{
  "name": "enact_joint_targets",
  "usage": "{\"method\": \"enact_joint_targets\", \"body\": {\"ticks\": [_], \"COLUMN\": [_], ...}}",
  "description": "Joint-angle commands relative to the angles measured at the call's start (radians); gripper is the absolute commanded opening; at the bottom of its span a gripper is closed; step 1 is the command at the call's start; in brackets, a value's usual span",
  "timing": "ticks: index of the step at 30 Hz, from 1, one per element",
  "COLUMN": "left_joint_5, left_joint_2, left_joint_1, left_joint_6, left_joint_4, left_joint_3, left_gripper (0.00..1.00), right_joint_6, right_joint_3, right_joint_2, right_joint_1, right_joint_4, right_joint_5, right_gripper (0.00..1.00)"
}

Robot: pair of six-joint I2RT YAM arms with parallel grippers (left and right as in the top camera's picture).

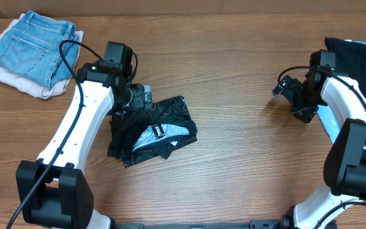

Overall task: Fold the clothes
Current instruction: 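Release the jersey and raise the left gripper away to the left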

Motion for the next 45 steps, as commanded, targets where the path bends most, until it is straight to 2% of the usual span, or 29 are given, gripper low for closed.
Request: {"method": "enact_joint_targets", "body": {"ticks": [1,8,17,26,30,32,35,36,45], "left_joint_5": [-0.021,-0.106,-0.099,-0.103,-0.148,-0.166,-0.184,-0.187,-0.194], "left_joint_2": [0.015,0.016,0.026,0.051,0.079,0.102,0.139,0.153,0.188], "left_joint_1": [0.002,0.004,0.009,0.047,0.058,0.066,0.079,0.083,0.106], "left_joint_6": [0.023,0.023,0.118,0.12,0.12,0.12,0.12,0.12,0.12], "left_joint_4": [0.004,0.071,0.14,0.191,0.192,0.192,0.193,0.195,0.262], "left_joint_3": [0.008,0.008,0.008,0.008,0.008,0.008,0.008,0.008,0.008], "left_gripper": [1.0,1.0,1.0,0.98,0.72,0.55,0.14,0.06,0.04], "right_joint_6": [-0.003,-0.003,-0.003,-0.003,-0.003,-0.003,-0.003,-0.003,-0.003], "right_joint_3": [-0.006,-0.006,-0.006,-0.006,-0.006,-0.006,-0.006,-0.006,-0.006], "right_joint_2": [-0.032,-0.032,-0.032,-0.032,-0.032,-0.032,-0.032,-0.032,-0.032], "right_joint_1": [0.0,0.0,0.0,0.0,0.0,0.0,0.0,0.0,0.0], "right_joint_4": [0.003,0.003,0.003,0.003,0.003,0.003,0.003,0.003,0.003], "right_joint_5": [0.01,0.01,0.009,0.01,0.01,0.01,0.01,0.01,0.009], "right_gripper": [1.0,1.0,1.0,1.0,1.0,1.0,1.0,1.0,1.0]}}
